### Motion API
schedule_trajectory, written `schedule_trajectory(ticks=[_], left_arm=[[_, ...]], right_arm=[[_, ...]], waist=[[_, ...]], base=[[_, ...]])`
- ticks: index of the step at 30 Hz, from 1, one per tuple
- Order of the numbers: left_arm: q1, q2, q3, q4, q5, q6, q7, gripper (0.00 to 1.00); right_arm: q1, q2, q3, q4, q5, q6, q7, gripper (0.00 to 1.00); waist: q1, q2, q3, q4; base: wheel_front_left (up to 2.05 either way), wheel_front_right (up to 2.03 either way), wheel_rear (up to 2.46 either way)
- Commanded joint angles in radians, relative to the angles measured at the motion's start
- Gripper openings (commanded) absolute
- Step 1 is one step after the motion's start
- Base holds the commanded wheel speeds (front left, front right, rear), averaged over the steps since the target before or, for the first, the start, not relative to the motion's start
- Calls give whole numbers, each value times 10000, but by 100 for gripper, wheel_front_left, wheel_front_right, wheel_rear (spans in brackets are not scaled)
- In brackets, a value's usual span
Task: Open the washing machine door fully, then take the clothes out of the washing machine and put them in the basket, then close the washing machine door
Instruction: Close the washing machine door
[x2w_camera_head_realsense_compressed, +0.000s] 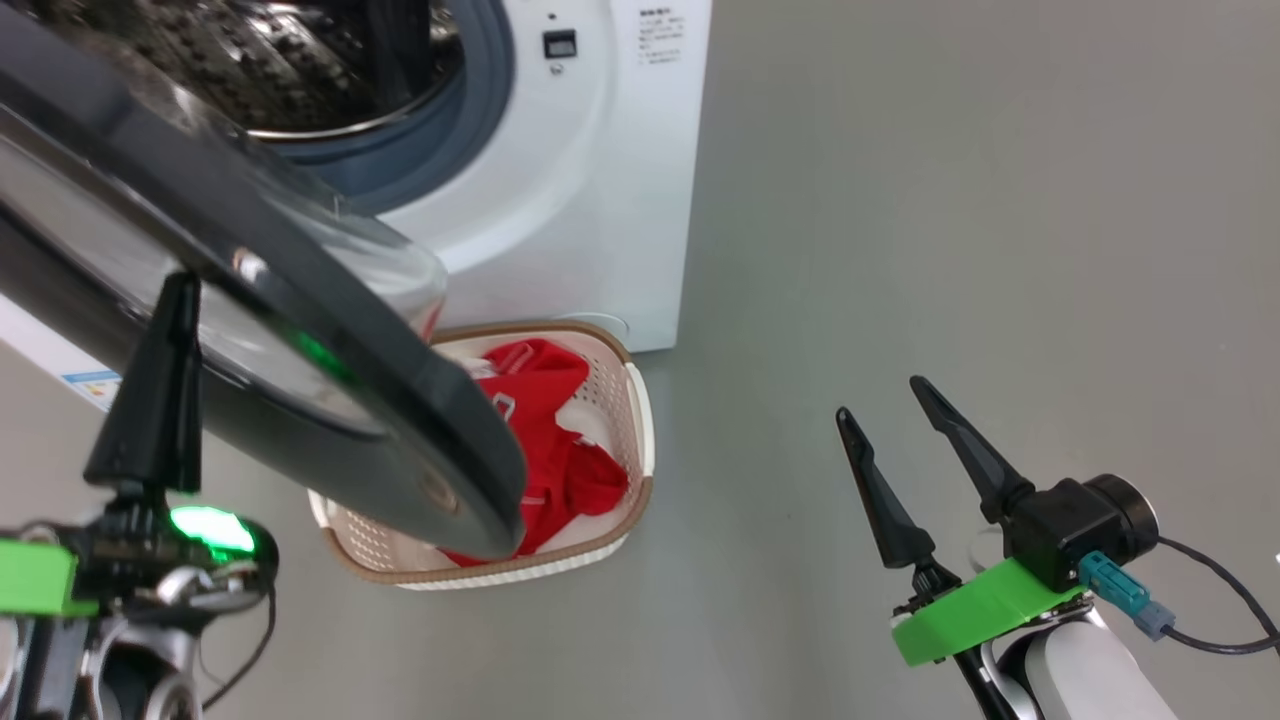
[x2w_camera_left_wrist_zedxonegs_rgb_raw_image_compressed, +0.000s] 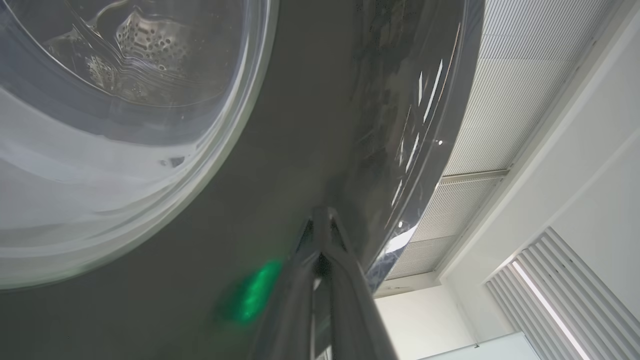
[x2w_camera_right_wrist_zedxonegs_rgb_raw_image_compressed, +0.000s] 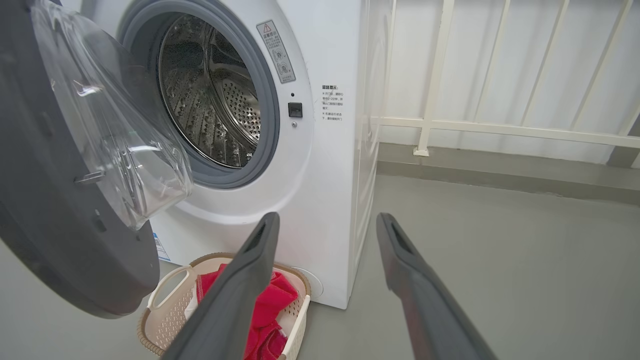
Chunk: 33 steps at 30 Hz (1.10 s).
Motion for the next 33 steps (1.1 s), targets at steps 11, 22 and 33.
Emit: schedule_trajectory(ticks=[11, 22, 33], left_arm=[[-1984, 285, 36, 544, 98, 308, 1, 0], [-3657, 329, -102, 1416, 368, 222, -252, 0], [-5117, 440, -148, 2484, 513, -143, -330, 0]], right_arm=[[-581, 90, 241, -413, 58, 62, -65, 100], [-931, 113, 286, -562, 8, 62, -65, 100], [-1138, 120, 350, -636, -66, 62, -65, 100]], waist=[[0, 0, 931, -524], [0, 0, 1721, -745], [0, 0, 2194, -980]], base=[[0, 0, 0], [0, 0, 0], [0, 0, 0]])
